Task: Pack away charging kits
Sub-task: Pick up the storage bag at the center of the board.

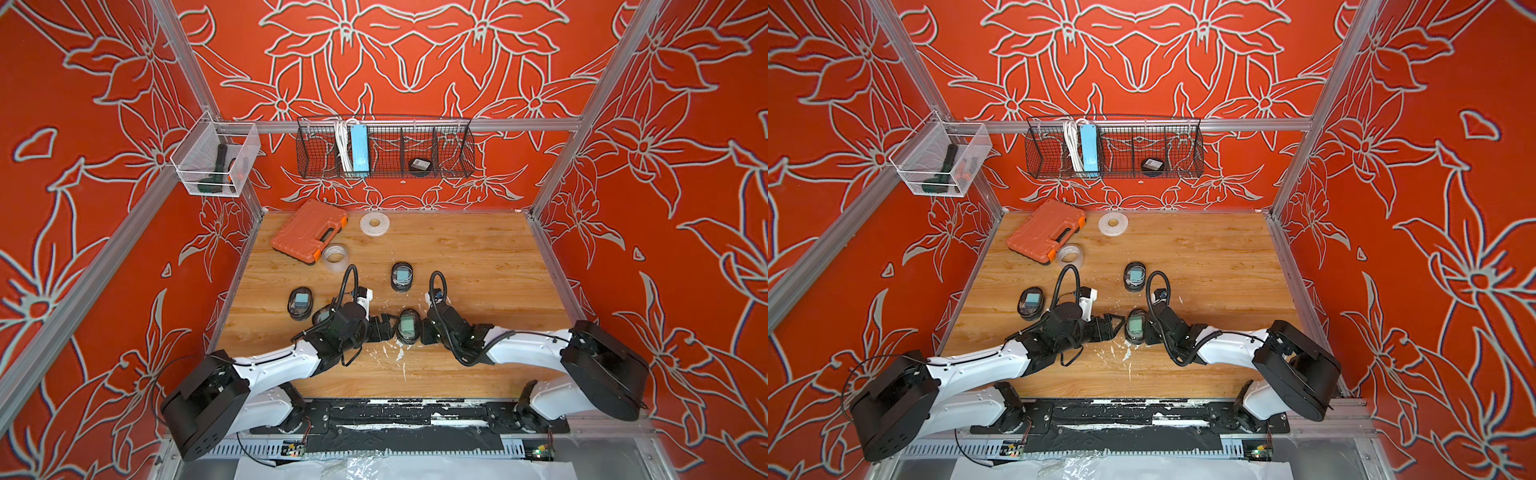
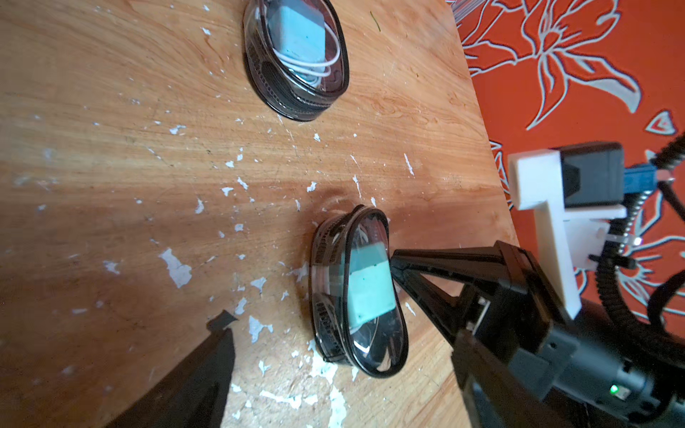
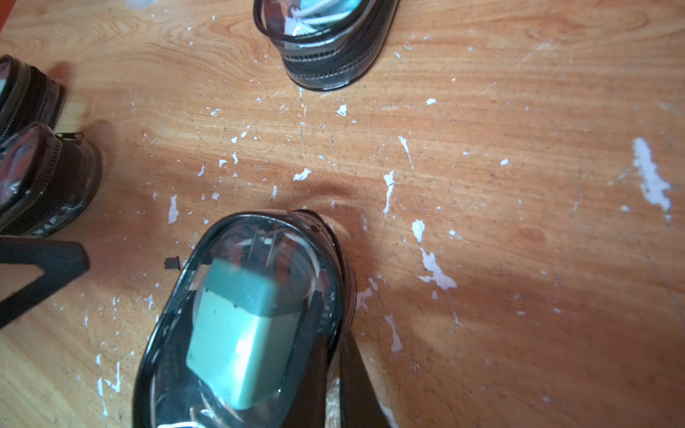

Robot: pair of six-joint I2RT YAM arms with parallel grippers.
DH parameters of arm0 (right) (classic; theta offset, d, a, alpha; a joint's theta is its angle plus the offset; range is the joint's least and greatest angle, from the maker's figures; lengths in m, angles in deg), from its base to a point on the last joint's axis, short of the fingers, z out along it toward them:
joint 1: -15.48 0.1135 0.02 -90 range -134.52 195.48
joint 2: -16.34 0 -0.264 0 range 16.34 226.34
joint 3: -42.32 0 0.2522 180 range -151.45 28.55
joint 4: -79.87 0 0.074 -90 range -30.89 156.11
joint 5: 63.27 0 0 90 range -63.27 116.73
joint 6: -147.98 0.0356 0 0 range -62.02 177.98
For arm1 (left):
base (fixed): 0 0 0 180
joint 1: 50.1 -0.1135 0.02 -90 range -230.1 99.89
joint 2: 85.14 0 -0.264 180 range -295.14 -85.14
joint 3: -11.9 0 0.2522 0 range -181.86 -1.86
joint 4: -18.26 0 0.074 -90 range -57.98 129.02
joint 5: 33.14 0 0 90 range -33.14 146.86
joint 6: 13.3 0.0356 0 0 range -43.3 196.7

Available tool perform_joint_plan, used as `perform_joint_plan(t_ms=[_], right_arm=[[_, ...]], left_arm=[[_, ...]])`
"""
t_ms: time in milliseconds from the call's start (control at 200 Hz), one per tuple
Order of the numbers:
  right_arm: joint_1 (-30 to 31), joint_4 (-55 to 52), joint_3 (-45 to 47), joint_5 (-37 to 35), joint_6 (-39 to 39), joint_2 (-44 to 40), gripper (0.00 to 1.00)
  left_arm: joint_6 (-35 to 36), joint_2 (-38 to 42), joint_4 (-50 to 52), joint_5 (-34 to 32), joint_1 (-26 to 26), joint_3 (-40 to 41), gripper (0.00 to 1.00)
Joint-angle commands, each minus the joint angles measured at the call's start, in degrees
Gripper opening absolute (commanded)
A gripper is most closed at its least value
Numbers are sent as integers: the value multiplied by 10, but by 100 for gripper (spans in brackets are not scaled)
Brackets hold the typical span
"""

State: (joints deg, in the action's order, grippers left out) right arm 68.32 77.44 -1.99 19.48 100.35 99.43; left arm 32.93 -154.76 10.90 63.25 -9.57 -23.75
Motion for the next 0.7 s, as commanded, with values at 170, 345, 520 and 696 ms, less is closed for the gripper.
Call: perform_joint_plan(t_ms=[170, 345, 520, 696], right_arm=[[-2, 20, 24, -10, 4, 34, 0], [-2, 33, 35, -14, 4, 35, 0], [-3, 38, 42, -20, 4, 33, 0], [-3, 49, 49, -19, 2, 37, 0]], left_arm=[[2, -87, -41, 56, -5, -43, 84], [6, -138, -48, 69, -8, -64, 82], [0, -190, -64, 98, -18, -77, 79], [-2, -239, -85, 141, -19, -96, 76]])
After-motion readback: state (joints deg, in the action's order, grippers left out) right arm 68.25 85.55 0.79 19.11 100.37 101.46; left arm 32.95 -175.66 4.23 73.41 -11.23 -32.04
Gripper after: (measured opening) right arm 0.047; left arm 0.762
